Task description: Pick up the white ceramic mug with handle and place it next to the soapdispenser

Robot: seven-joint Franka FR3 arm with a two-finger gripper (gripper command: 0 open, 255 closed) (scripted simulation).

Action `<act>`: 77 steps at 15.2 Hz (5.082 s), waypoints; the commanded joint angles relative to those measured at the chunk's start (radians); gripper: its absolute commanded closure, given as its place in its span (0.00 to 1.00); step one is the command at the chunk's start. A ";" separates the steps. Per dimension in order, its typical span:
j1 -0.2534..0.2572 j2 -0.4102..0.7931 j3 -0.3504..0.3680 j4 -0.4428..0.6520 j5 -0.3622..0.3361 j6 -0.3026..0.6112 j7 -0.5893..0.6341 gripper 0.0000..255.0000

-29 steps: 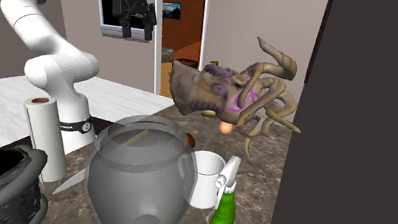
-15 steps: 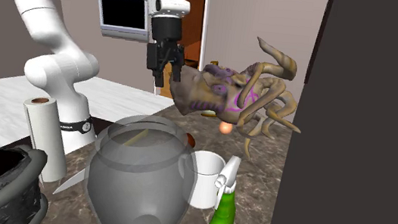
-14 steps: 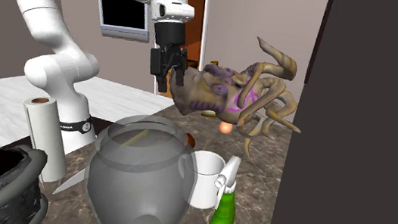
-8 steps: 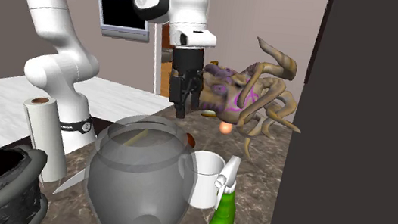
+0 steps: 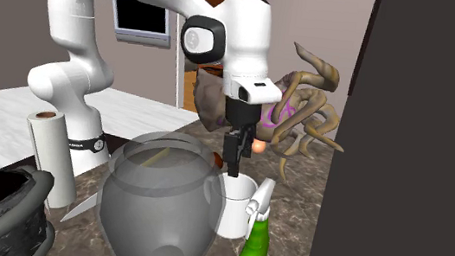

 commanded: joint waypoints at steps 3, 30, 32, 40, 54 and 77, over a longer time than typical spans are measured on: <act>-0.005 0.057 0.001 0.019 0.015 0.034 -0.013 0.00; -0.006 0.073 0.001 0.019 0.019 0.051 -0.015 1.00; -0.005 0.061 0.001 0.030 0.016 0.026 -0.013 1.00; -0.004 0.017 -0.001 0.086 0.006 -0.072 -0.006 1.00; -0.002 -0.028 -0.003 0.218 -0.003 -0.249 0.001 1.00; -0.007 -0.008 -0.005 0.555 -0.001 -0.566 0.001 1.00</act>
